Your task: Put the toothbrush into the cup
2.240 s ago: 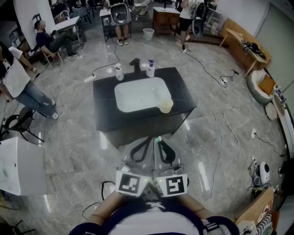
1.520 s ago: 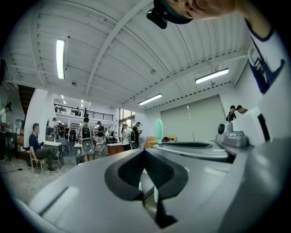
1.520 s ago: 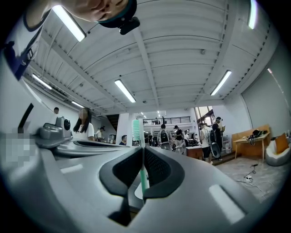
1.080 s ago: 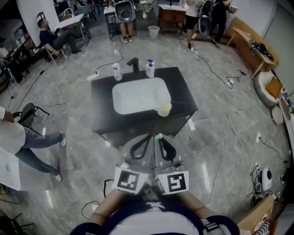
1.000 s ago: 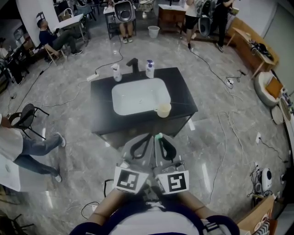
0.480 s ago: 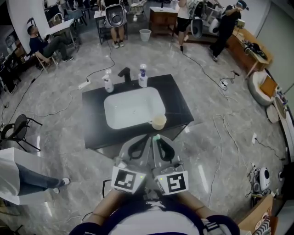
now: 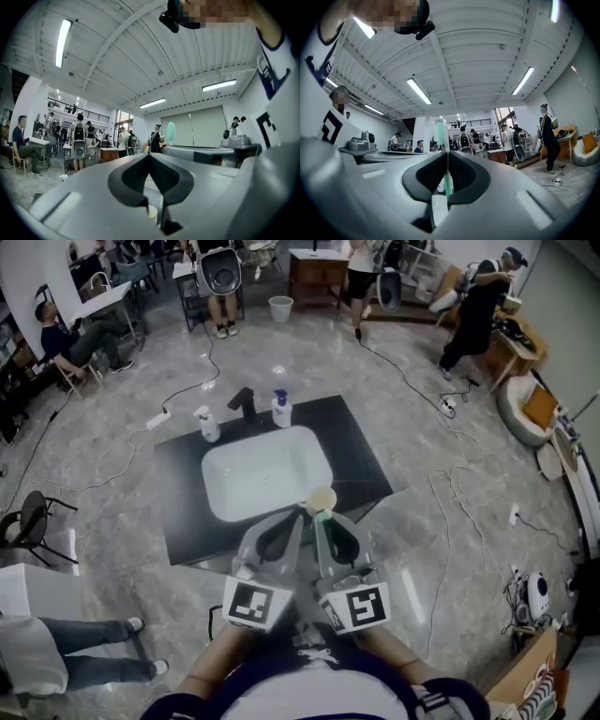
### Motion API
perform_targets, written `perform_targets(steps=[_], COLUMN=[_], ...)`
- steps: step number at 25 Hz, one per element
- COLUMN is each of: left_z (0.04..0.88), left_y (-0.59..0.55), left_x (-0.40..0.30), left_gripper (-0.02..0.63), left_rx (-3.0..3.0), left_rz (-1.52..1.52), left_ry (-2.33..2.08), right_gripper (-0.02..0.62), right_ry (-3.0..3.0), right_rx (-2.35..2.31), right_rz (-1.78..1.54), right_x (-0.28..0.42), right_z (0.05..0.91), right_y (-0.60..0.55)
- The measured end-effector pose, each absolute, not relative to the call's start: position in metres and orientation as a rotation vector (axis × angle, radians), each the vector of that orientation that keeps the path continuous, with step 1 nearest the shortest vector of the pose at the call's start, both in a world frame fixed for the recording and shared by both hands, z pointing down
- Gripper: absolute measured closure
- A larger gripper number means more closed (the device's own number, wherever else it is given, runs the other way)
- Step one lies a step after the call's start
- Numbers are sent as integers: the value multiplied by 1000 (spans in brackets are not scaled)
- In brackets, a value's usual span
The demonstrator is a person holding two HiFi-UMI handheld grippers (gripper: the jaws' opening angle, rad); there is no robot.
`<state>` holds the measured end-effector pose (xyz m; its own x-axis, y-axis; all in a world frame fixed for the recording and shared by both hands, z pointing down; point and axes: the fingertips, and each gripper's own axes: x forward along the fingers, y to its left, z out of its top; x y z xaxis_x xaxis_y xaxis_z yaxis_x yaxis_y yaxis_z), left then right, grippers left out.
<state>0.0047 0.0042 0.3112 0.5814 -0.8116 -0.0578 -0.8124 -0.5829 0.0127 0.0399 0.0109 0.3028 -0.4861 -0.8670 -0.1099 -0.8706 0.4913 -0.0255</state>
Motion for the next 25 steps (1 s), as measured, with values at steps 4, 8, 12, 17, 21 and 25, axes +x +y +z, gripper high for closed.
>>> perform_targets(steps=[4,8,12,17,21,25], left_z=[315,321,329,338,341,351], left_y=[-15,-35,-51,-67,-77,-87], left_x=[-4,-12,-16,-18,-16,-17], left_gripper=[606,607,607,607,607,607], left_rx=[-2790,-2808,-2824,-2849,-2872,-2874], left_rz=[92,91,89,91,92,74], left_ry=[1421,1413,1392,1381,1379,1402], right_gripper=[580,580,580,580,580,580], right_ry=[2603,2594,2576,2569,2582,2593], right_rx=[-1554,-1577,-1612,-1642,-1655,-1666], right_rz=[15,-8,-10,-36,-64,-106], right_x=[41,37,38,43,49,55], right_z=[309,315,322,330,338,350], right_y=[-10,-31,-48,-66,-78,-91])
